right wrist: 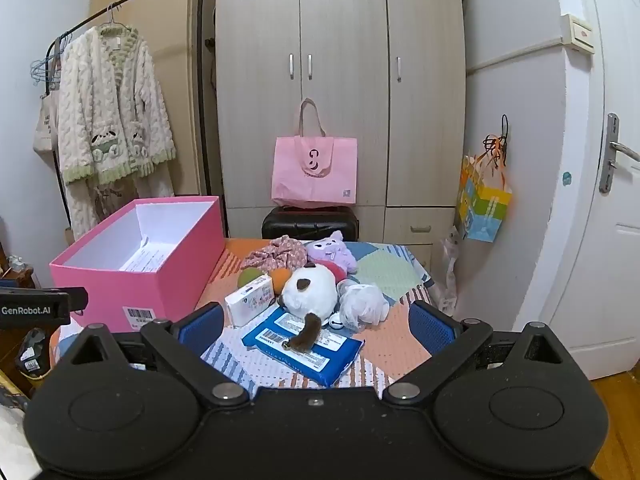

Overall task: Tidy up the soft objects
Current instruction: 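Move the left tool toward the white-and-brown plush toy on the table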

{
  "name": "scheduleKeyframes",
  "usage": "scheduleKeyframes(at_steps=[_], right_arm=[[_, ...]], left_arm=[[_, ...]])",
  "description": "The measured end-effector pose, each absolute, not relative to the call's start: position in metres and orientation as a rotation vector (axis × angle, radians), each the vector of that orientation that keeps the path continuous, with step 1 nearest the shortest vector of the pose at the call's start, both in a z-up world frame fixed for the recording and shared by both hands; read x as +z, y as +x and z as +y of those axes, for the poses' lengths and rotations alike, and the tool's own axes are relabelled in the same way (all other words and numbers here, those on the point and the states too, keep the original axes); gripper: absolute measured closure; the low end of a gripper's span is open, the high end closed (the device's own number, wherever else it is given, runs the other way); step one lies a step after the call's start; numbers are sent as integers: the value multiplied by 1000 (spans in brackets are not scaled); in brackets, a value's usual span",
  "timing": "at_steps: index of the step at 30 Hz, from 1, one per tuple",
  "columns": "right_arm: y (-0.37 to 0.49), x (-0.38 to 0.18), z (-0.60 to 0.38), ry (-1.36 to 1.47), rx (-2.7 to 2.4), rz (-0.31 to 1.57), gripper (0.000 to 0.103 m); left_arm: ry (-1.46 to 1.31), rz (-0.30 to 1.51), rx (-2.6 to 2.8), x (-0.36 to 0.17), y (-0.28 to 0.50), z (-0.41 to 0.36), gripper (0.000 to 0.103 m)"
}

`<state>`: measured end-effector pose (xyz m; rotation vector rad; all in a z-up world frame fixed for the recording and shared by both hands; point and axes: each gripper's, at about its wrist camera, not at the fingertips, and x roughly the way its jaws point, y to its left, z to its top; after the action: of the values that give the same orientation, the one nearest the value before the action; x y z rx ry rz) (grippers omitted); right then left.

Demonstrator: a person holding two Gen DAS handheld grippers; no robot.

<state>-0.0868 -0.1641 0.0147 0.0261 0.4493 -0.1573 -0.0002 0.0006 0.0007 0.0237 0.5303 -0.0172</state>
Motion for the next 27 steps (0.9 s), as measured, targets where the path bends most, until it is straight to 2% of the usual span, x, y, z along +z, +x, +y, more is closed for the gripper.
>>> scheduleKeyframes(at_steps=[27], right_arm=[[-84, 5, -160, 7, -166, 483, 2]], left_arm=[[87, 508, -144, -4, -8, -13, 0]])
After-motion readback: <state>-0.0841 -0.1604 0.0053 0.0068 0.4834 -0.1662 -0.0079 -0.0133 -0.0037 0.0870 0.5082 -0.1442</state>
